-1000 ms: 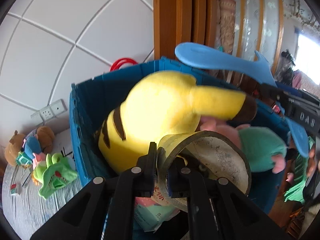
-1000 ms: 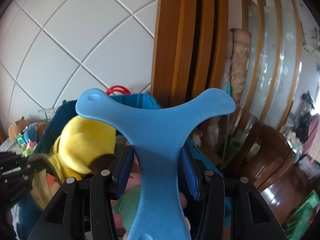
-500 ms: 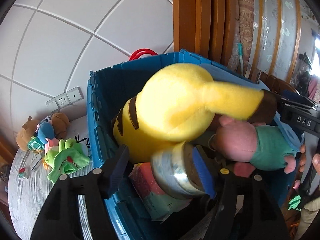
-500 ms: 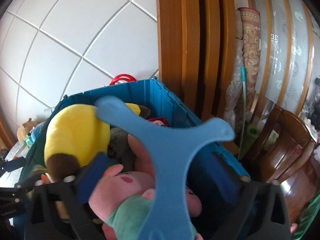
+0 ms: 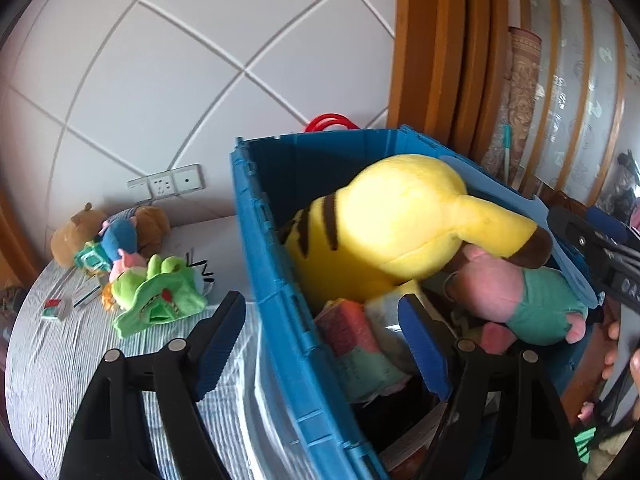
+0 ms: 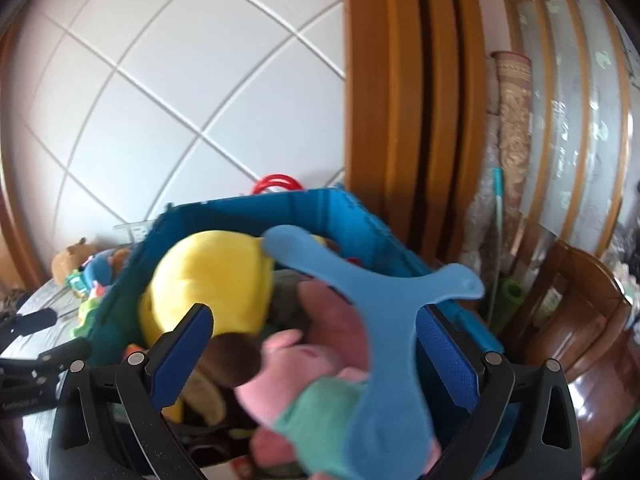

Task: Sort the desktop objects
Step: 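Open both tools to drop the tape roll and paddle into the crate, then withdraw both tools from the crate back over the table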

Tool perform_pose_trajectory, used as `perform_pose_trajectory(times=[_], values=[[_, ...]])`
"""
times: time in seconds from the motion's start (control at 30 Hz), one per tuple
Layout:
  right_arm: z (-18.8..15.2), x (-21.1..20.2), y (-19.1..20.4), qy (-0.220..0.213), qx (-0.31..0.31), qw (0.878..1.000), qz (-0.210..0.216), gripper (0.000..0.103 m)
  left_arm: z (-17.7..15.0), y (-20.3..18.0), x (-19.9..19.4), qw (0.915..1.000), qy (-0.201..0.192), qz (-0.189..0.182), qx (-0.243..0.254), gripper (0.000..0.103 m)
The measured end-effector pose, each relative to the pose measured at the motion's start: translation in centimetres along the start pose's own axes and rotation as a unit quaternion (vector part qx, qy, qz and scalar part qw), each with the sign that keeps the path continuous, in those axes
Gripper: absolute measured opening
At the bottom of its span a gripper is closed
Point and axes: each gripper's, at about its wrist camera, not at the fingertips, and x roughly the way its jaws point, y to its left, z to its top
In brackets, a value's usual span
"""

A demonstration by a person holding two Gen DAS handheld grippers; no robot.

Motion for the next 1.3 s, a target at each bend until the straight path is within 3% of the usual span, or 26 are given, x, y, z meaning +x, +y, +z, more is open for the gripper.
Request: perform_pose_trajectory(times=[0.37, 0.67, 0.77, 0.87, 1.03, 1.3], values=[[-2.3, -0.3, 8.9, 0.029, -0.027, 0.999, 0.029, 0.103, -2.9, 7.7, -1.7, 0.9990, 0.007, 0.029, -0.034, 0.079], [-3.1, -1.7, 18.8, 0.020, -0.045, 0.998, 0.035, 0.103, -5.9, 17.5, -3.2, 0.9973, 0.020, 0.055, -0.045, 0.079], [-3.5, -2.1, 22.4, 0.018, -0.044, 0.998, 0.037, 0.103, -6.9, 20.7, -3.7, 0.9965, 0.024, 0.063, -0.049, 0.090], [-4.3, -2.1, 26.3, 0.022, -0.051, 0.998, 0.037, 0.103, -8.1, 23.9, -3.8, 0.9956, 0.033, 0.069, -0.054, 0.091], [-6.5, -0.1, 31.4, 0.056, -0.048, 0.996, 0.047, 0.103, -10.1, 29.2, -3.7, 0.9936, 0.050, 0.077, -0.065, 0.091], [-8.1, 4.0, 36.0, 0.095, -0.060, 0.991, 0.069, 0.103, -11.9, 35.6, -3.0, 0.9842, 0.073, 0.122, -0.106, 0.091]])
